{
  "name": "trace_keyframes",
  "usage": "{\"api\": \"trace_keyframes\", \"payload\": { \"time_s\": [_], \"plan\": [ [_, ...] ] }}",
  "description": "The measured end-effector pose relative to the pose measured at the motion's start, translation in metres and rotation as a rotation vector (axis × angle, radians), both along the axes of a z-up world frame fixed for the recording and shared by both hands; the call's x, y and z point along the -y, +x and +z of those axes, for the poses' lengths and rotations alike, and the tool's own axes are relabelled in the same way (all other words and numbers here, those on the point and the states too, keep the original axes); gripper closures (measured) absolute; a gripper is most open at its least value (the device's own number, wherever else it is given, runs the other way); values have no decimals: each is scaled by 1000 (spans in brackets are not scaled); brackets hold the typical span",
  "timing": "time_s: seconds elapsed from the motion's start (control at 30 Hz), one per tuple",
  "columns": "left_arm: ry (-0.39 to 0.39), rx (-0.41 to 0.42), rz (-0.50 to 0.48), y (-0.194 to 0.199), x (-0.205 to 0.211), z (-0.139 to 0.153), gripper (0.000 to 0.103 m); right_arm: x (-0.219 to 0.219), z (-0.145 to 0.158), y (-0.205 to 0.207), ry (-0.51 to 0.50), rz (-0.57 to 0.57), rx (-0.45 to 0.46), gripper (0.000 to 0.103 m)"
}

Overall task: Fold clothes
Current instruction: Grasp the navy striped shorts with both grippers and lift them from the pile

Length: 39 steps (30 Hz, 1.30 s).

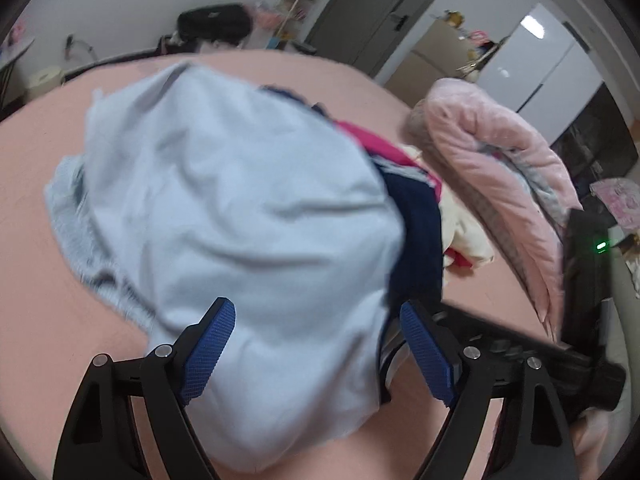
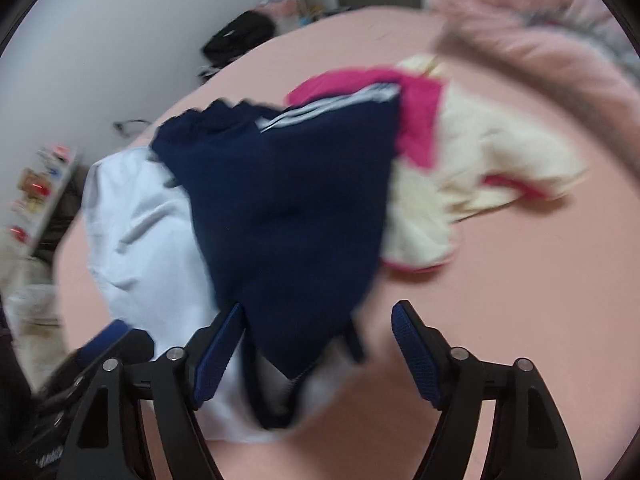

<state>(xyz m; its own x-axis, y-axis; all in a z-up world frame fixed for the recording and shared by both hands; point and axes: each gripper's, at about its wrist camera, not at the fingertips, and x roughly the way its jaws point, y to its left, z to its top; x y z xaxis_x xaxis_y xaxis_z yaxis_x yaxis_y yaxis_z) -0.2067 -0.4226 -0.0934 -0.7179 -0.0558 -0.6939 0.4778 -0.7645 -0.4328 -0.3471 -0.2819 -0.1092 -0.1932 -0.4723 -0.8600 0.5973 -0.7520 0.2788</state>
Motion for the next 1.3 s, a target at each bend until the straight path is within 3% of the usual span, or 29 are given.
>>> {"api": "trace_keyframes", "payload": {
  "time_s": [0.07,0.1,0.13,0.2,0.4,0.6,0.7,0.83,0.93,1.07,1.17,1.3],
  "plan": [
    [-80,18,-5,-3,-6,2,19,-6,-3,0,-30,-44,15,72],
    [-92,26,-9,-4,-8,0,19,-10,-2,1,-39,-59,9,89],
    [-92,34,-17,-4,-10,-2,19,-13,1,2,-44,-72,-4,92],
    [-54,35,-43,-4,-13,-6,19,-23,13,9,-47,-86,-71,93],
    [-59,-6,-110,-1,-33,1,18,-57,59,40,-3,-77,-312,94],
    [82,-64,-210,5,-56,-3,18,-127,97,80,-22,-155,-393,94],
    [174,-50,-273,7,-78,-14,18,-176,99,112,-3,-193,-382,94],
    [301,-9,-414,3,-127,-33,18,-248,78,160,82,-242,-342,94],
    [294,44,-499,5,-173,-39,18,-303,60,186,163,-294,-303,94],
    [317,105,-590,14,-231,-45,18,-365,45,213,176,-377,-236,94],
    [267,141,-605,26,-270,-43,18,-412,39,231,209,-432,-223,94],
    [255,173,-528,49,-285,-46,18,-486,35,234,282,-567,-234,94]
  ]
}}
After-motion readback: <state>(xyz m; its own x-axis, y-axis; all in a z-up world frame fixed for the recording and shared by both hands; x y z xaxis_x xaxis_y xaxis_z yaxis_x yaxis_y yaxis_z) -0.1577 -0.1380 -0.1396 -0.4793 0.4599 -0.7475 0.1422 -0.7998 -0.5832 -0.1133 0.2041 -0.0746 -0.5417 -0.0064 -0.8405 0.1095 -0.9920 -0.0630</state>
